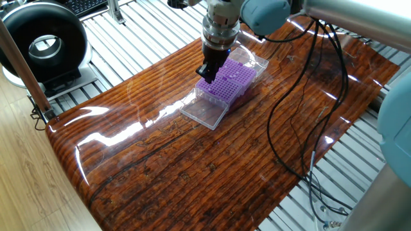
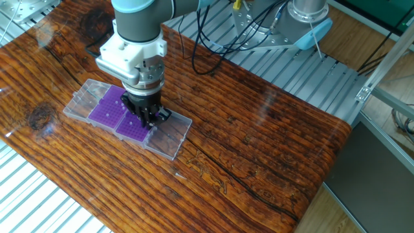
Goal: Transfer all small pipette tips from one holder to another
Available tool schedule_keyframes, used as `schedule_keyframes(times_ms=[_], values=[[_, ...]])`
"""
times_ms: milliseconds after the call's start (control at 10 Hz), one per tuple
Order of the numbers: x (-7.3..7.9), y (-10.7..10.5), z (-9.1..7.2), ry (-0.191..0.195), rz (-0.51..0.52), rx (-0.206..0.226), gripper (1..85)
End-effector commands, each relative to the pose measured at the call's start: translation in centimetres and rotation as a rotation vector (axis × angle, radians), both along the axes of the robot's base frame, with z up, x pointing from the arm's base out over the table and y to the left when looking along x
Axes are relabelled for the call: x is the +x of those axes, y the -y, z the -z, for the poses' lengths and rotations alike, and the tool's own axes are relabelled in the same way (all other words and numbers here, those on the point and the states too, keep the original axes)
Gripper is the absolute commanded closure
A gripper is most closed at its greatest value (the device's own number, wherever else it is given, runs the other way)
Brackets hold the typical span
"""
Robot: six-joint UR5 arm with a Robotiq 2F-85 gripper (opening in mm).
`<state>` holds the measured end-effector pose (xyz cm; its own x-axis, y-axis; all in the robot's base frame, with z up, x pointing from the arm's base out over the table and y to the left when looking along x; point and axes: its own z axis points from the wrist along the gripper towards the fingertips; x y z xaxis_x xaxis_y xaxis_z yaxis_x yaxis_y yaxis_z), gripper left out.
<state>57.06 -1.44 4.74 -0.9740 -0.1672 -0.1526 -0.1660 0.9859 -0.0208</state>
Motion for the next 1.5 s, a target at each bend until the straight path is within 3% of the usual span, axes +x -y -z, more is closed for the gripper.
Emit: schedule_keyframes(times_ms=[0,500,800,1000,1400], values=[[-0.13,-0.17,0.08,0.002,0.007,0.011,66.3],[-0.13,-0.12,0.44,0.006,-0.005,0.024,67.7],[-0.51,-0.12,-0.28,-0.006,0.004,0.026,75.3],[-0.04,-0.36,0.16,0.008,0.000,0.048,76.0],[-0.08,0.21,-0.09,0.009,0.012,0.028,84.3]])
